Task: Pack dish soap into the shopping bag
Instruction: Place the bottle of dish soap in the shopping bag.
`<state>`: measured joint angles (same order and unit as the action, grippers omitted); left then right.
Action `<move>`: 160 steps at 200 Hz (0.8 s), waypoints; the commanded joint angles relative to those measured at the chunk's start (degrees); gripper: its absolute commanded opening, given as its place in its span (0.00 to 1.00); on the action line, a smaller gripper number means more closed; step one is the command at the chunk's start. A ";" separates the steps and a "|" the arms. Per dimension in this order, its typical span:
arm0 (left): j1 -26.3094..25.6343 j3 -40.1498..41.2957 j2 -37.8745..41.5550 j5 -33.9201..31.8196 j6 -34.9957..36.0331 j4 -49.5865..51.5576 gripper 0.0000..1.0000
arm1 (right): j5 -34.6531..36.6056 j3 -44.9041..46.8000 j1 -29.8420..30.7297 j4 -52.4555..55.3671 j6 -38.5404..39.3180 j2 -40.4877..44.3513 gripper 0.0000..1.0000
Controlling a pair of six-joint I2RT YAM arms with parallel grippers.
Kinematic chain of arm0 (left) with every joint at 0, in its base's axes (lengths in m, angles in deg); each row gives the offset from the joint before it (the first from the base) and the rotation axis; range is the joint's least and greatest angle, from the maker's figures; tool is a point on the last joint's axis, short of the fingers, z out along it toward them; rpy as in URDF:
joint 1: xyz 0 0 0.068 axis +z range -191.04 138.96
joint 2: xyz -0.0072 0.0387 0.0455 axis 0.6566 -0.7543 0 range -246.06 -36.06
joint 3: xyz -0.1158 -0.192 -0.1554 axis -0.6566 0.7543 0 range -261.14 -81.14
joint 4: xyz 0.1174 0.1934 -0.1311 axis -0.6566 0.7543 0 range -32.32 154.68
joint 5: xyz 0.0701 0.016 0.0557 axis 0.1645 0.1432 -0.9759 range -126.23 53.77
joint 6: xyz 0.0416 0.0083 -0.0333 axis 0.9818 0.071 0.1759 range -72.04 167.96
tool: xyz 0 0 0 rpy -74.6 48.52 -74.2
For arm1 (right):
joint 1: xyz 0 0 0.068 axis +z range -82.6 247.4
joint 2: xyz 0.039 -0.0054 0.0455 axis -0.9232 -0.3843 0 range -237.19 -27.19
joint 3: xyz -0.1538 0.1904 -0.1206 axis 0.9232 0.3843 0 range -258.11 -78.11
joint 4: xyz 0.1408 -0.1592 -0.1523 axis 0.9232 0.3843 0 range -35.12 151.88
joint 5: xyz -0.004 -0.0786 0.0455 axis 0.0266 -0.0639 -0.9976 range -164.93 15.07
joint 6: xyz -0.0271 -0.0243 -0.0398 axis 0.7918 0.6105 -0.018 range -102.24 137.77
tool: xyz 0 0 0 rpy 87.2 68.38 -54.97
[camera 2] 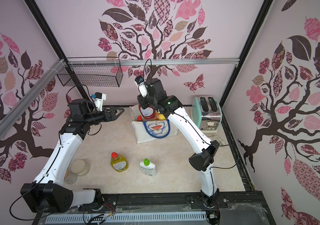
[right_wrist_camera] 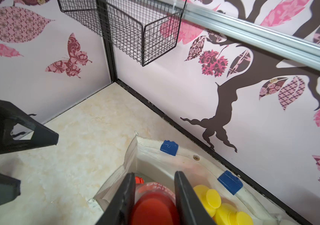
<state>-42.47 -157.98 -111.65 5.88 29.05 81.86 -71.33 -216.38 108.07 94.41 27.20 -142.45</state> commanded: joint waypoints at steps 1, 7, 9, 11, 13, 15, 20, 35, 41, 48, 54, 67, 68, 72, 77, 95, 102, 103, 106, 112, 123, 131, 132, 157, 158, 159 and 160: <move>-0.23 -1.50 -0.63 0.06 1.42 1.07 0.82 | -1.55 -1.51 -0.37 -9.47 2.42 0.87 0.00; -0.22 -1.53 -0.65 0.08 1.58 1.04 0.80 | -1.86 -1.38 -0.44 -9.55 2.57 0.67 0.00; -0.19 -1.55 -0.69 0.10 1.55 1.06 0.80 | -2.02 -1.38 -0.42 -9.58 2.60 0.55 0.00; -0.20 -1.47 -0.65 0.11 1.59 1.05 0.79 | -2.15 -1.38 -0.48 -9.61 2.67 0.49 0.00; -0.25 -1.47 -0.68 0.15 1.58 1.02 0.78 | -2.29 -1.38 -0.47 -9.50 2.76 0.48 0.00; -0.24 -1.41 -0.69 0.16 1.64 0.97 0.78 | -2.46 -1.34 -0.49 -9.48 2.87 0.37 0.00; -0.21 -1.47 -0.70 0.19 1.69 1.03 0.77 | -2.90 -1.22 -0.57 -9.55 3.04 0.18 0.00; -0.27 -1.60 -1.02 -0.15 1.90 1.28 0.76 | -3.67 -0.83 -0.56 -9.09 3.40 -0.20 0.00; -0.32 -1.67 -1.21 -0.61 2.34 1.72 0.76 | -3.76 -0.38 -0.55 -9.08 3.47 -0.21 0.00; -0.25 -2.06 -1.46 -1.43 3.19 2.95 0.76 | -3.96 0.37 -0.58 -9.06 3.44 -0.14 0.00; -0.28 -2.53 -1.74 -2.64 4.22 4.30 0.77 | -4.04 1.23 -0.60 -9.17 3.49 0.02 0.00; -0.27 -3.48 -2.55 -5.66 5.65 7.14 0.77 | -4.22 3.61 -0.63 -9.84 3.58 0.63 0.00; -0.26 -3.49 -2.59 -5.74 5.69 7.21 0.77 | -4.21 3.80 -0.61 -9.92 3.62 0.69 0.00; -0.27 -3.52 -2.84 -5.80 5.70 7.35 0.77 | -4.30 4.65 -0.60 -10.31 3.68 0.96 0.00; -0.30 -3.58 -3.12 -5.56 5.73 7.29 0.77 | -4.38 5.86 -0.66 -10.89 3.59 1.42 0.00; -0.51 -3.98 -4.29 -3.73 5.39 7.09 0.77 | -5.36 10.23 -0.65 -13.43 3.49 3.05 0.00; -0.75 -4.23 -4.74 -3.54 5.38 7.27 0.77 | -5.77 11.52 -0.67 -14.02 3.30 3.43 0.00; -0.80 -4.26 -4.78 -3.53 5.38 7.32 0.77 | -5.87 11.71 -0.67 -14.12 3.26 3.49 0.00; -0.91 -4.36 -4.93 -3.44 5.45 7.42 0.77 | -5.95 12.23 -0.72 -14.31 3.23 3.72 0.00; -1.15 -4.68 -5.35 -3.23 5.60 7.77 0.76 | -6.20 13.14 -0.70 -14.67 3.14 3.96 0.00; -1.47 -5.18 -5.91 -2.74 5.77 8.23 0.76 | -6.33 15.12 -0.77 -15.51 2.93 4.48 0.00; -1.77 -5.30 -6.23 -2.58 5.88 8.29 0.75 | -6.72 16.46 -0.92 -16.13 2.67 4.90 0.00; -1.84 -5.28 -6.23 -2.61 5.90 8.18 0.75 | -6.79 16.59 -0.93 -16.18 2.64 4.93 0.00; -2.62 -6.14 -7.89 -2.18 6.82 9.36 0.69 | -9.33 19.89 -1.47 -17.82 1.01 6.21 0.00; -2.62 -6.18 -7.98 -2.19 6.89 9.46 0.69 | -9.41 20.07 -1.51 -17.95 0.88 6.24 0.00; -2.66 -6.20 -8.08 -2.20 6.97 9.56 0.68 | -9.58 20.20 -1.53 -18.06 0.87 6.30 0.00; -2.68 -6.30 -8.17 -2.25 7.01 9.69 0.68 | -9.66 20.35 -1.54 -18.16 0.82 6.38 0.00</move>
<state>-44.57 -161.92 -118.41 2.71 34.05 89.90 -76.49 -195.73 106.49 85.28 29.95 -142.34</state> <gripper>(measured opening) 0.709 0.346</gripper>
